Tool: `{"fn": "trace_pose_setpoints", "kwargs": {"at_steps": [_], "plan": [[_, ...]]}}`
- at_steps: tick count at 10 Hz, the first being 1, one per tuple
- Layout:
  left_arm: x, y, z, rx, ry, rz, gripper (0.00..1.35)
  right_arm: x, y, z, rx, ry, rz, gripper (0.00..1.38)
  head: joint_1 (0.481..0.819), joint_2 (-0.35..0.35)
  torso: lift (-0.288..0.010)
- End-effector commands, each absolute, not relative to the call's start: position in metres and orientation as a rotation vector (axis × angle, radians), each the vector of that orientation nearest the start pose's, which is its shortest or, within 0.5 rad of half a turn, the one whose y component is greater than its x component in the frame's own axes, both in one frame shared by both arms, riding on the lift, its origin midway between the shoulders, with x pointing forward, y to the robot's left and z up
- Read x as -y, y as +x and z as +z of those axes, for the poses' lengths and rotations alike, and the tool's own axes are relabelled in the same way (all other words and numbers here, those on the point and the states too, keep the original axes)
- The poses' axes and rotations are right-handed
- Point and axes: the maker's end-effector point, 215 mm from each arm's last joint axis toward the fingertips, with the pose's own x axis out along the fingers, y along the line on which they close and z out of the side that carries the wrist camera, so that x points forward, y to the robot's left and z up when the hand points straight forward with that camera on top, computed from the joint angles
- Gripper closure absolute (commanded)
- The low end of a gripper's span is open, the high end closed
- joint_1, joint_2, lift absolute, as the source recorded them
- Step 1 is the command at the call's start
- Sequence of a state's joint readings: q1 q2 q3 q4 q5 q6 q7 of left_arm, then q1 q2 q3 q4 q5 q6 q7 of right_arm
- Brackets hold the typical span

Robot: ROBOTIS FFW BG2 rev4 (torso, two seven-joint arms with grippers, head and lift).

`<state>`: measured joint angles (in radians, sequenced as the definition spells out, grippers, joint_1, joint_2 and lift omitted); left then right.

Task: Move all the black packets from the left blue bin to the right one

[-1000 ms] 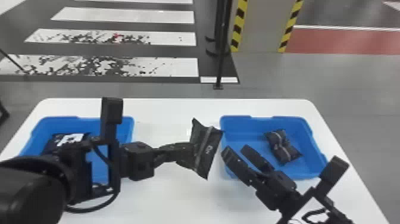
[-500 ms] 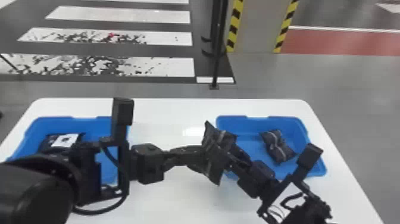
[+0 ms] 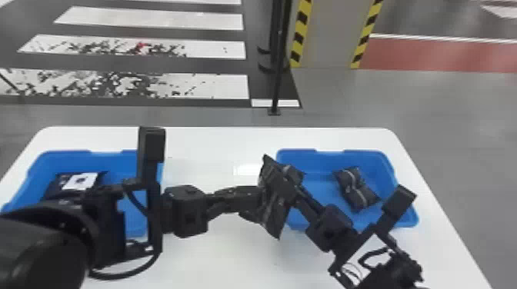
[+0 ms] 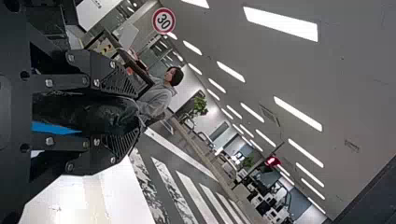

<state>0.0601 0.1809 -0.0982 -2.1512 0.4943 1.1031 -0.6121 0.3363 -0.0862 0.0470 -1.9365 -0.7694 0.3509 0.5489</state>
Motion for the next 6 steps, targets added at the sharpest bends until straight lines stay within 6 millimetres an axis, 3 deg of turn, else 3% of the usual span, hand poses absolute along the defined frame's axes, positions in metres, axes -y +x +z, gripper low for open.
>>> {"fn": "trace_pose_setpoints", "kwargs": {"at_steps": [1,2,3,4,6], "plan": [[-0.017,0.418,-0.320,-0.554,-0.353,-0.992,1.05,0.070,0.437,-0.322,-0.142,0.766,0.727,1.28,0.695,-0.078,-0.121],[-0.018,0.416,-0.322,-0.560,-0.367,-0.990,0.85,0.073,0.440,-0.321,-0.138,0.763,0.721,1.28,0.695,-0.072,-0.121],[-0.021,0.414,-0.324,-0.564,-0.381,-0.982,0.44,0.084,0.448,-0.327,-0.140,0.761,0.700,1.28,0.695,-0.070,-0.121],[-0.023,0.411,-0.329,-0.574,-0.388,-0.978,0.19,0.107,0.461,-0.336,-0.140,0.750,0.655,1.28,0.695,-0.072,-0.121],[-0.029,0.404,-0.331,-0.562,-0.413,-0.971,0.13,0.150,0.487,-0.345,-0.131,0.745,0.587,1.28,0.695,-0.111,-0.121]]}}
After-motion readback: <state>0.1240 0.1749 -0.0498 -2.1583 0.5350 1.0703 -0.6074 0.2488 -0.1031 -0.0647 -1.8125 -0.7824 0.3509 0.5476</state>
